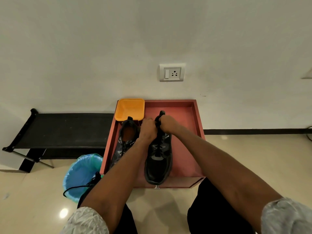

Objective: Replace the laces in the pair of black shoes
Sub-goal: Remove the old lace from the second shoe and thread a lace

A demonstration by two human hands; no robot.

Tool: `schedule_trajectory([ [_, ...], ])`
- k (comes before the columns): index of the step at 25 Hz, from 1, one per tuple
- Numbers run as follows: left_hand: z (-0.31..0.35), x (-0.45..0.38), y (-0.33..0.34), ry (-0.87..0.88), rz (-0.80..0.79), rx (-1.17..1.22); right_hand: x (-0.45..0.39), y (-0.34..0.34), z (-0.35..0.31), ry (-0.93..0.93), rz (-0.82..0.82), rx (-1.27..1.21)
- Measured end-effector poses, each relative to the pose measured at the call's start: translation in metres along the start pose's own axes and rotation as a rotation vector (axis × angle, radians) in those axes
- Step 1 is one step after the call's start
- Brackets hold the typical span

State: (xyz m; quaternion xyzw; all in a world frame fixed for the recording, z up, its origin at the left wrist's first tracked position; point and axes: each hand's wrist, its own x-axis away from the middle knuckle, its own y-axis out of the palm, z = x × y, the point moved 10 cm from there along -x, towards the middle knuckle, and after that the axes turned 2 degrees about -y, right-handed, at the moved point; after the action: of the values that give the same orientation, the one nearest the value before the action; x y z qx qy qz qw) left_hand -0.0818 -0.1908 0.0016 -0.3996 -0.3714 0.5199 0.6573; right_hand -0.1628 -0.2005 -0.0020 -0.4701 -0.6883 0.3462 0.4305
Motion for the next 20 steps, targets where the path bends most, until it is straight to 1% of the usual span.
schedule_trajectory([
  [3,-0.007,0.003,-0.009,-0.132,0.084,0.151,0.009,-0.009,0.003,-0.031,0.167,0.016],
  [4,-0.005,0.004,-0.011,-0.153,0.092,0.134,0.010,-0.009,0.002,-0.051,0.190,0.064],
  [6,0.000,0.004,-0.006,-0.118,0.048,0.023,0.009,-0.001,-0.002,-0.098,0.168,0.204],
  [7,0.002,0.006,-0.001,-0.101,0.015,-0.038,0.008,0.005,-0.003,-0.101,0.120,0.229],
  [9,-0.004,0.010,0.003,-0.109,0.015,-0.075,0.007,0.014,0.000,-0.072,0.011,0.165],
  [10,-0.009,0.012,0.004,-0.126,0.030,-0.043,0.008,0.013,0.001,-0.051,-0.002,0.110],
  [11,-0.014,0.014,0.005,-0.142,0.047,0.018,0.011,0.005,0.002,-0.027,0.038,0.041],
  [13,-0.025,0.018,0.003,-0.172,0.110,0.188,0.020,-0.020,0.003,-0.008,0.233,-0.059],
  [14,-0.031,0.021,0.001,-0.198,0.152,0.293,0.025,-0.024,0.002,-0.024,0.294,-0.076],
  [15,-0.037,0.024,-0.002,-0.237,0.188,0.398,0.028,-0.020,-0.003,-0.063,0.286,-0.055],
  [16,-0.042,0.027,-0.004,-0.268,0.213,0.469,0.029,-0.009,-0.009,-0.104,0.228,0.014],
  [17,-0.045,0.030,-0.006,-0.286,0.230,0.488,0.029,0.007,-0.011,-0.119,0.134,0.105],
  [19,-0.045,0.039,-0.015,-0.281,0.256,0.447,0.027,0.029,-0.005,-0.091,-0.014,0.248],
  [20,-0.046,0.045,-0.024,-0.276,0.297,0.388,0.025,0.032,-0.003,-0.072,-0.035,0.268],
])
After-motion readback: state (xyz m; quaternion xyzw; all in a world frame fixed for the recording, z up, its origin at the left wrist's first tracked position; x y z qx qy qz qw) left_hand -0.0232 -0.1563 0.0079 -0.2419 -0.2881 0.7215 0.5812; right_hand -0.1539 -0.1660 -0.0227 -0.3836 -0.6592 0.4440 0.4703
